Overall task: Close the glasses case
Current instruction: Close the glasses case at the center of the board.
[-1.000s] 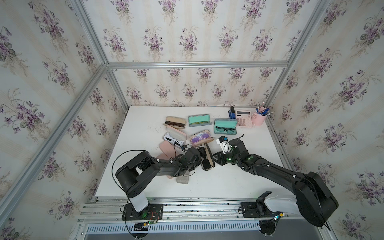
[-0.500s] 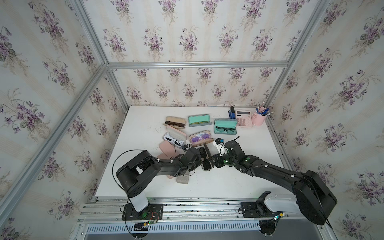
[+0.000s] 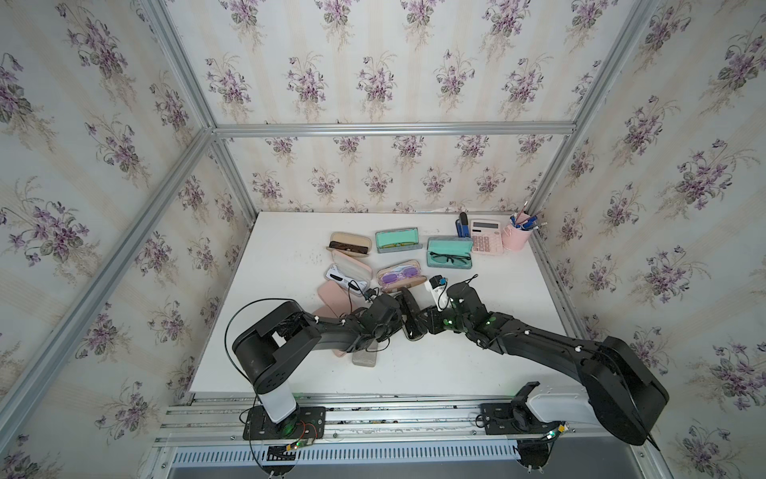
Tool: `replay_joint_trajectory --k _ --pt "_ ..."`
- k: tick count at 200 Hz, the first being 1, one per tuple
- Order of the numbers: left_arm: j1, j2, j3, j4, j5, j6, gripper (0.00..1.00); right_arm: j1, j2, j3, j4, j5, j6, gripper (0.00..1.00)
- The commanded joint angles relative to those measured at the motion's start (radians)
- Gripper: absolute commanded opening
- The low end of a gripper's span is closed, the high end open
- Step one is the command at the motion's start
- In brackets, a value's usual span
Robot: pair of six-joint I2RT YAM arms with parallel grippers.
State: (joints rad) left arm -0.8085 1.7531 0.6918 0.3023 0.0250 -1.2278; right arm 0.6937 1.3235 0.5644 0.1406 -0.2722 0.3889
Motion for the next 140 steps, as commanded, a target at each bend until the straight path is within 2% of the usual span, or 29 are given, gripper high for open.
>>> replay_joint_trajectory --k 1,140 --pt "0.004 0.041 -0.027 -0.221 0.009 0.018 0.1 0.012 0.018 -0.002 -0.024 0.015 0.001 0.19" --pt "0.005 0.037 -0.012 -0.231 0.013 0.03 0.09 0.021 0.054 0.001 -0.001 -0.009 -0.001 0.19"
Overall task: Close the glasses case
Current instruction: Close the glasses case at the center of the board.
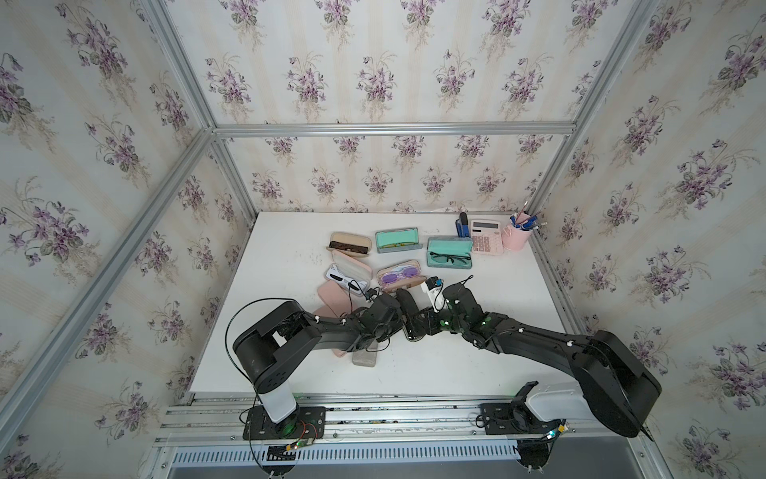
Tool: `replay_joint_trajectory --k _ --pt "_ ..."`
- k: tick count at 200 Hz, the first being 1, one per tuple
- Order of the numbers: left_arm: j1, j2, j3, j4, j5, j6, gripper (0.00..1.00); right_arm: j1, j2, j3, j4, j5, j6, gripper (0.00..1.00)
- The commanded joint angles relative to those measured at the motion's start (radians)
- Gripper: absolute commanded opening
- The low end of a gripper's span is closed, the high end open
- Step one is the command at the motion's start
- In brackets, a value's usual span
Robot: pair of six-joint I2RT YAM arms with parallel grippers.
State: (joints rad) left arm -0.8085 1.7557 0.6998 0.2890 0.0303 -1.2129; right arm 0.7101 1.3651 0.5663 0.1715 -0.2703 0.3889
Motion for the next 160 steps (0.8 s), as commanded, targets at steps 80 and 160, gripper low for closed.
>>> replay_joint_trajectory --k 80,160 --pt "0.003 0.031 -0.015 -0.223 0.01 0.017 0.09 0.017 0.037 -0.008 -0.007 -0.017 0.005 0.19" --pt "0.001 0.006 -0.011 -0.234 0.019 0.024 0.11 0.029 0.078 -0.006 0.013 -0.02 0.011 0.19"
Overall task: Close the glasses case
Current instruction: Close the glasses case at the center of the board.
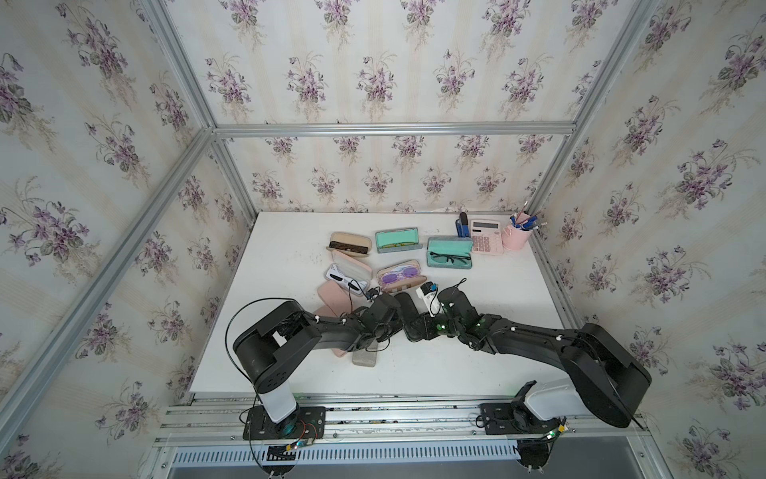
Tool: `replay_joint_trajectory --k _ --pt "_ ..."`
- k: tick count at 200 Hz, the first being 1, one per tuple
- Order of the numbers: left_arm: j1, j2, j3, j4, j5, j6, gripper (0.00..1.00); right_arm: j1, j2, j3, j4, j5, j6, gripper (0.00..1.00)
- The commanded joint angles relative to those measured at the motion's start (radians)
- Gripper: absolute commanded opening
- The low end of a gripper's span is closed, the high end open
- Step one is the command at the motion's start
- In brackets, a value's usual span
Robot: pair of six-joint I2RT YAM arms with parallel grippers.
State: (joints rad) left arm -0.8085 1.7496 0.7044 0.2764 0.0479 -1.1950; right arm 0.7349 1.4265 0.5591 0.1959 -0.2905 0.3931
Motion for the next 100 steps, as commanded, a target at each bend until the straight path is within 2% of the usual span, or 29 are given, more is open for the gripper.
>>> replay_joint_trajectory --k 1,100 --pt "0.001 0.011 -0.014 -0.223 0.001 0.006 0.11 0.005 0.017 0.001 -0.011 0.001 0.007 0.19" --pt "-0.013 -0.05 -0.016 -0.223 0.012 0.019 0.16 0.034 0.079 0.009 -0.022 0.057 0.002 0.23"
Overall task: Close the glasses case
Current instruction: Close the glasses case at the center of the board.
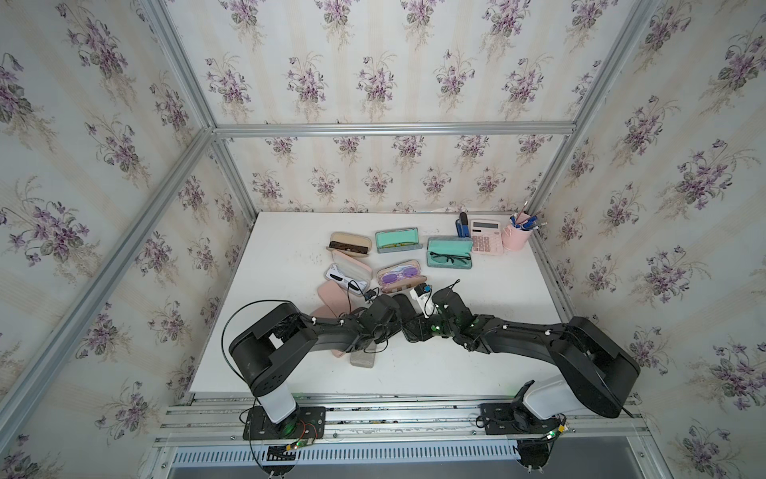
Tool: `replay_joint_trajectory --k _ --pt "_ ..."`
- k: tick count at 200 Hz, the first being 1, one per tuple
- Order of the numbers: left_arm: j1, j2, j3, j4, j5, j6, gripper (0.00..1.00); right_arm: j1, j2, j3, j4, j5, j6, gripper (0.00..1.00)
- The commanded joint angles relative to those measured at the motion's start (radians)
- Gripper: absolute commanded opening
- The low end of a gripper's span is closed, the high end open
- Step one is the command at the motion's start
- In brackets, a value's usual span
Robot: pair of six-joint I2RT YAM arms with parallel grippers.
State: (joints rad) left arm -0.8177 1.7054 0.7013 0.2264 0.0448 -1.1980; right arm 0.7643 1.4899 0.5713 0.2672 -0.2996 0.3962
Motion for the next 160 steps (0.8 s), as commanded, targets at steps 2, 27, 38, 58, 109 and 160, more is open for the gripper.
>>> replay_joint_trajectory --k 2,27,38,58,109,160 --pt "-0.004 -0.006 -0.013 -0.174 0.015 0.024 0.16 0.005 0.018 -0.004 -0.094 0.068 0.0 0.23" --pt "-0.009 -0.022 -0.014 -0.153 0.021 0.03 0.18 0.01 0.024 -0.004 -0.097 0.08 -0.001 0.24" --pt "-0.012 -0.032 -0.019 -0.146 0.019 0.029 0.19 0.011 0.028 -0.003 -0.1 0.084 -0.001 0.24" --pt "-0.014 -0.052 -0.019 -0.148 0.015 0.033 0.23 0.016 0.032 -0.002 -0.103 0.09 -0.002 0.24" --pt "-0.018 -0.098 -0.029 -0.134 0.012 0.044 0.31 0.03 0.06 0.01 -0.111 0.106 -0.003 0.24" --pt "-0.026 -0.162 -0.075 -0.069 -0.011 0.047 0.36 0.042 0.083 0.013 -0.108 0.116 -0.003 0.23"
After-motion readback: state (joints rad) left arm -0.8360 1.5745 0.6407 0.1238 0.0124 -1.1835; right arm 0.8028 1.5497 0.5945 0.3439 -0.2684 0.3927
